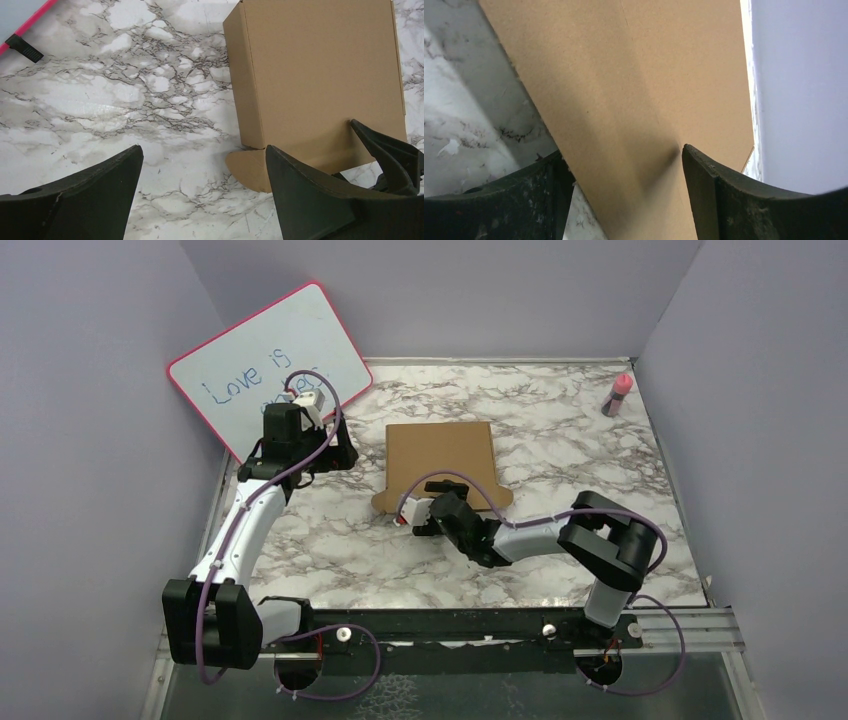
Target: Fold the paper box
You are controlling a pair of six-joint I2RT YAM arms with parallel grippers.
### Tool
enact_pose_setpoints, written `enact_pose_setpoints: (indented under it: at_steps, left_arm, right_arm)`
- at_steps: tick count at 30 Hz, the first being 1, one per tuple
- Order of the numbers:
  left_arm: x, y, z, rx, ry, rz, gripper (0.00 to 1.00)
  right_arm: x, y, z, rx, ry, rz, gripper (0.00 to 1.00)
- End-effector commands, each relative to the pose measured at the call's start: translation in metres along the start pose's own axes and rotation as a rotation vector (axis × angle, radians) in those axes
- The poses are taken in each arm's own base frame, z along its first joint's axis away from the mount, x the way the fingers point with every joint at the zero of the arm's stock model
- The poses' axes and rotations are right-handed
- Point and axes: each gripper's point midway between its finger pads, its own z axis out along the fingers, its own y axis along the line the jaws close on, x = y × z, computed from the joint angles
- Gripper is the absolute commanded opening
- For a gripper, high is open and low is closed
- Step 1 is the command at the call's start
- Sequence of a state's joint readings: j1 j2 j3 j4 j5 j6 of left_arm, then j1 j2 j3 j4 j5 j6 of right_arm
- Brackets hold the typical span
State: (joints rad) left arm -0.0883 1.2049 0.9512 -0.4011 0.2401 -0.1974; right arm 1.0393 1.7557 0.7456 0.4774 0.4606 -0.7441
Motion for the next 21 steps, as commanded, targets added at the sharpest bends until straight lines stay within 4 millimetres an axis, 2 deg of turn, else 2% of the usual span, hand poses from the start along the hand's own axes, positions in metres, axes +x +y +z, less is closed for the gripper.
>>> enact_pose_setpoints:
  at_steps: [1,7,15,18,21]
  left_arm:
    - [0.007,0.002,0.002,0.008,0.018,-0.002,0.92]
    - [0.008,0.001,0.003,0.019,0.022,-0.009,0.92]
    - [0.003,0.002,0.002,0.056,0.007,-0.046,0.92]
    - [0.003,-0.001,0.002,0.076,0.009,-0.051,0.92]
    - [0.002,-0.003,0.002,0.088,0.008,-0.052,0.92]
  right_arm:
    - [-0.002,-0.012,0.006,0.103,-0.008,-0.025,0.76]
    - [-0.005,-0.017,0.003,0.112,-0.017,-0.019,0.59]
    - [-0.018,-0.027,-0.009,0.078,-0.044,0.017,0.19]
    - [-0.021,-0.026,-0.009,0.05,-0.038,0.02,0.07]
    - [-0.025,-0.025,-0.011,0.024,-0.049,0.032,0.01]
